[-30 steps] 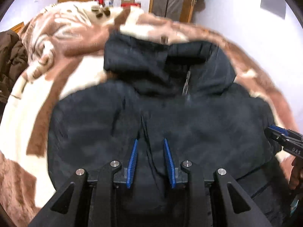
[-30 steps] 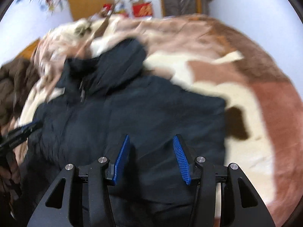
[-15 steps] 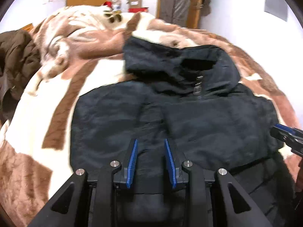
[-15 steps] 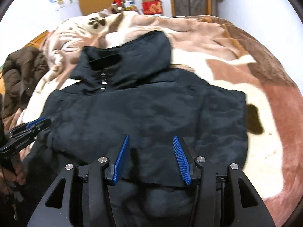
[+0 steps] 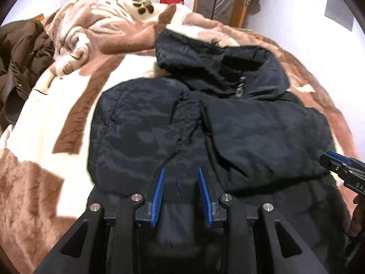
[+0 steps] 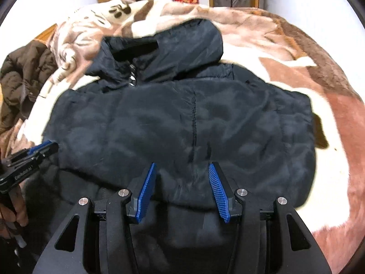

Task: Fold large clothes
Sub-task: 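Grasp the jacket hem with both tools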

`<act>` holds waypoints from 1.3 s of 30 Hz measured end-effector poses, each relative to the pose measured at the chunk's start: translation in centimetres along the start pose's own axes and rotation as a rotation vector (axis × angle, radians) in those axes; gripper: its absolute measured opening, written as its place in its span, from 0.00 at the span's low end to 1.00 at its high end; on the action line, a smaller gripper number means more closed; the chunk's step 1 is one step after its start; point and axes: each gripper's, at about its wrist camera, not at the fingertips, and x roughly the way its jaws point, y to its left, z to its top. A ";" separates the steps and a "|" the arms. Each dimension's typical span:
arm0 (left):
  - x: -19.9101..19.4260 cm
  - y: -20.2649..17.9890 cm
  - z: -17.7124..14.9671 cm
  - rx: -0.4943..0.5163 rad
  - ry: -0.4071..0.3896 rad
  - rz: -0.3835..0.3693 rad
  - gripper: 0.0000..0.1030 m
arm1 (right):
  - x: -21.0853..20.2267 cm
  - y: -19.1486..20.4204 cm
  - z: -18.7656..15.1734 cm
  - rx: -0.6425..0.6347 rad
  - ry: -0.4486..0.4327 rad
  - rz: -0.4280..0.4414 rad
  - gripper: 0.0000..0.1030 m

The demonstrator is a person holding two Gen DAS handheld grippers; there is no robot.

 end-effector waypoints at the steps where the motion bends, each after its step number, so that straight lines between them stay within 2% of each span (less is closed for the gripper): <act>1: -1.4 -0.2 -0.4 -0.001 -0.009 -0.008 0.34 | -1.2 0.3 -0.4 0.004 -0.014 0.006 0.48; 3: -3.7 -0.7 -1.5 0.000 -0.017 -0.011 0.41 | -3.6 1.0 -1.6 0.009 -0.038 0.021 0.48; 8: -9.2 -2.3 -5.1 0.007 -0.036 -0.050 0.47 | -9.2 2.6 -5.6 0.033 -0.073 0.059 0.48; 13: -13.0 -3.5 -8.5 0.004 -0.035 -0.080 0.48 | -12.2 3.7 -8.5 0.046 -0.069 0.092 0.48; 18: -14.9 -4.1 -9.6 0.010 -0.043 -0.091 0.49 | -13.5 4.7 -9.8 0.023 -0.064 0.110 0.48; 22: -15.4 -4.5 -8.7 0.014 -0.061 -0.096 0.50 | -13.8 4.9 -9.5 0.019 -0.075 0.117 0.48; 28: -14.7 -4.2 -6.2 0.015 -0.076 -0.098 0.51 | -13.0 4.4 -7.3 0.020 -0.078 0.125 0.48; 33: -13.0 -3.9 -2.5 0.034 -0.090 -0.095 0.53 | -11.6 3.6 -3.6 0.016 -0.086 0.126 0.48; 39: -9.7 -3.2 3.9 0.060 -0.100 -0.073 0.55 | -9.3 2.7 3.0 0.003 -0.106 0.126 0.48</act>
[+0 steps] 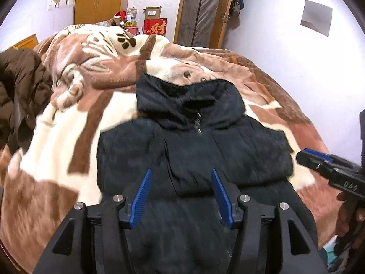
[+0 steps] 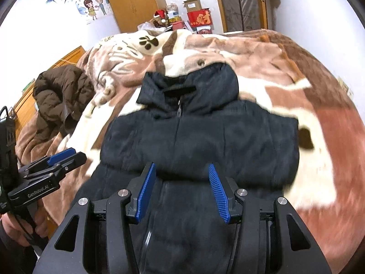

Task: Fold large clothes
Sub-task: 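Grasp the jacket hem with both tools, then lift the hem with both tools, fold it toward the collar, release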

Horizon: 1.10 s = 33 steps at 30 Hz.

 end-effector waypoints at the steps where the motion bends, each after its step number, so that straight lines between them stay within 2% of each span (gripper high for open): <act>1: 0.8 0.3 1.1 0.005 -0.003 -0.004 0.57 | 0.7 -0.3 1.3 -0.006 -0.005 -0.003 0.48; 6: 5.6 2.2 6.2 -0.028 0.003 -0.017 0.62 | 4.7 -2.4 6.7 0.003 -0.010 -0.008 0.52; 12: 13.3 4.4 11.0 -0.064 0.039 0.019 0.67 | 11.7 -6.5 11.5 0.027 0.044 -0.051 0.53; 19: 22.9 7.8 14.7 -0.117 0.104 0.110 0.67 | 19.2 -11.2 16.3 0.064 0.074 -0.085 0.53; 22: 25.8 8.7 15.6 -0.150 0.115 0.103 0.67 | 22.2 -12.2 18.2 0.069 0.093 -0.072 0.53; 25: 27.8 8.7 16.1 -0.151 0.118 0.099 0.67 | 25.3 -12.4 18.9 0.051 0.157 -0.071 0.53; 26: 28.2 8.7 16.1 -0.155 0.122 0.099 0.60 | 26.2 -12.4 19.0 0.040 0.182 -0.084 0.53; 27: 28.6 8.6 16.0 -0.155 0.125 0.086 0.34 | 26.6 -12.3 18.9 0.033 0.199 -0.087 0.53; 28: 28.7 8.5 15.9 -0.153 0.133 0.083 0.07 | 26.8 -12.1 18.8 0.025 0.203 -0.089 0.41; 29: 28.6 8.3 15.9 -0.147 0.128 0.082 0.06 | 26.5 -11.8 18.7 0.019 0.192 -0.080 0.14; 33: 24.5 7.8 15.6 -0.112 0.020 0.044 0.03 | 22.5 -10.3 18.1 -0.018 0.089 -0.069 0.09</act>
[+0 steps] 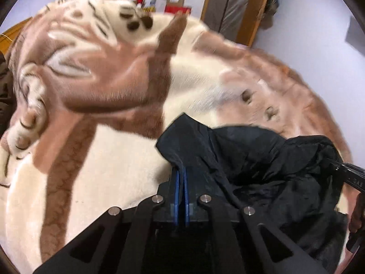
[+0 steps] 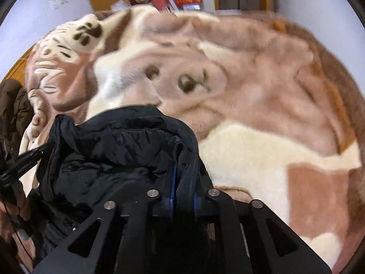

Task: Fold large clothes
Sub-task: 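Lift the hem with both tools, fold it toward the collar, release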

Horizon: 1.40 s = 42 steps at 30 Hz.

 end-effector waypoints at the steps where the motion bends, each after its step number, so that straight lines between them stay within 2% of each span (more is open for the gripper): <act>1: -1.5 0.1 -0.1 -0.002 -0.025 -0.013 0.03 | -1.6 0.0 -0.4 0.012 -0.031 0.017 0.09; 4: -6.0 0.3 -0.7 -0.009 -0.085 -0.047 0.03 | -5.7 0.6 -1.7 0.013 -0.095 0.042 0.09; 7: -10.6 0.5 -2.2 -0.024 -0.134 -0.088 0.03 | -10.3 1.0 -4.4 0.038 -0.147 0.087 0.09; 12: -15.9 1.0 -6.6 -0.049 -0.161 -0.139 0.03 | -15.1 2.2 -9.8 0.053 -0.166 0.124 0.09; 15: -17.4 1.5 -10.0 -0.068 -0.134 -0.150 0.03 | -16.4 3.0 -14.4 0.052 -0.131 0.123 0.09; 19: -17.8 2.5 -14.8 -0.104 -0.064 -0.130 0.04 | -15.8 3.2 -19.4 0.085 -0.049 0.130 0.09; 24: -17.8 3.1 -19.5 -0.096 0.046 -0.080 0.05 | -15.1 3.3 -23.4 0.100 0.053 0.109 0.09; 26: -18.4 3.4 -21.1 -0.081 0.072 -0.074 0.07 | -15.9 3.1 -24.7 0.101 0.069 0.110 0.14; 28: -19.4 3.4 -22.6 -0.054 0.087 -0.058 0.08 | -16.7 2.7 -25.4 0.106 0.070 0.107 0.22; 31: -20.9 3.3 -23.2 -0.034 0.077 -0.047 0.08 | -18.1 2.3 -25.2 0.112 0.045 0.091 0.24; 35: -21.6 1.4 -20.4 -0.011 0.005 -0.094 0.08 | -18.5 3.6 -22.2 0.087 -0.022 0.097 0.24; 36: -21.4 0.6 -19.6 0.001 -0.013 -0.107 0.12 | -18.4 4.2 -21.7 0.079 -0.031 0.102 0.24; 38: -19.9 -1.1 -17.8 0.019 -0.027 -0.146 0.22 | -17.3 5.8 -20.4 0.061 -0.046 0.112 0.24; 40: -17.7 -2.6 -17.6 0.035 -0.007 -0.158 0.24 | -15.1 7.0 -19.4 0.052 -0.027 0.127 0.24; 42: -15.1 -3.9 -18.9 0.052 0.059 -0.173 0.24 | -12.5 7.7 -19.7 0.038 0.018 0.108 0.24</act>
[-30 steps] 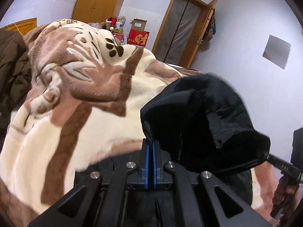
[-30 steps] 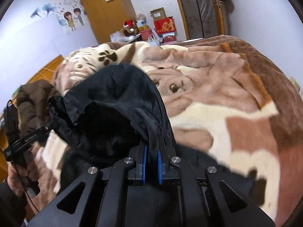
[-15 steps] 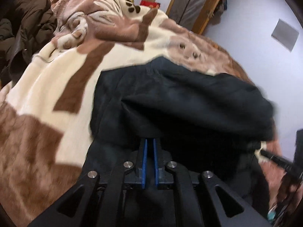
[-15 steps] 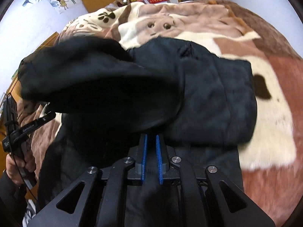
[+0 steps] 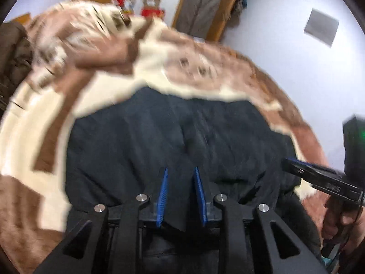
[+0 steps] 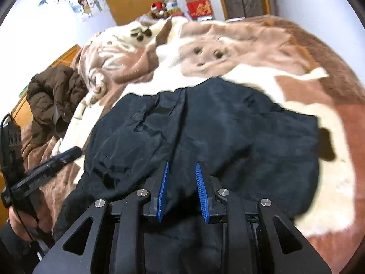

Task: Fold large clothes
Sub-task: 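Lift the hem with both tools, fold it toward the collar, release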

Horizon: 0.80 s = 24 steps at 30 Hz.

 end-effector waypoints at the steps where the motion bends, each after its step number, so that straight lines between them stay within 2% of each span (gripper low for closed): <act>1: 1.6 -0.4 -1.2 0.012 0.036 -0.004 0.24 | 1.7 -0.3 -0.7 0.005 0.040 -0.024 0.24; 4: 4.8 -0.9 -4.9 0.025 0.098 0.031 0.24 | 5.1 -2.0 -3.3 0.038 0.116 -0.044 0.24; 6: 5.7 -0.7 -6.4 0.003 0.082 0.030 0.24 | 6.3 -3.2 -4.6 0.074 0.126 -0.030 0.24; 8: 6.0 -0.7 -6.4 -0.012 0.081 0.033 0.24 | 6.4 -3.6 -5.1 0.077 0.105 -0.015 0.24; 14: 6.5 -0.7 -5.3 -0.019 0.107 0.041 0.24 | 6.4 -3.2 -4.7 0.045 0.116 -0.059 0.24; 16: 5.5 -1.1 -4.9 -0.017 0.110 0.048 0.24 | 5.3 -2.6 -4.7 0.048 0.122 -0.071 0.25; 18: 3.7 -1.4 -4.9 -0.018 0.104 0.023 0.24 | 3.5 -2.0 -4.9 0.041 0.098 -0.083 0.25; 22: -0.5 -1.2 -4.5 -0.006 0.046 -0.006 0.26 | -1.8 -1.1 -4.2 0.009 -0.023 -0.083 0.26; 24: -2.1 -0.7 -3.4 -0.002 -0.010 -0.002 0.33 | -3.3 -0.5 -3.2 -0.003 -0.076 -0.065 0.26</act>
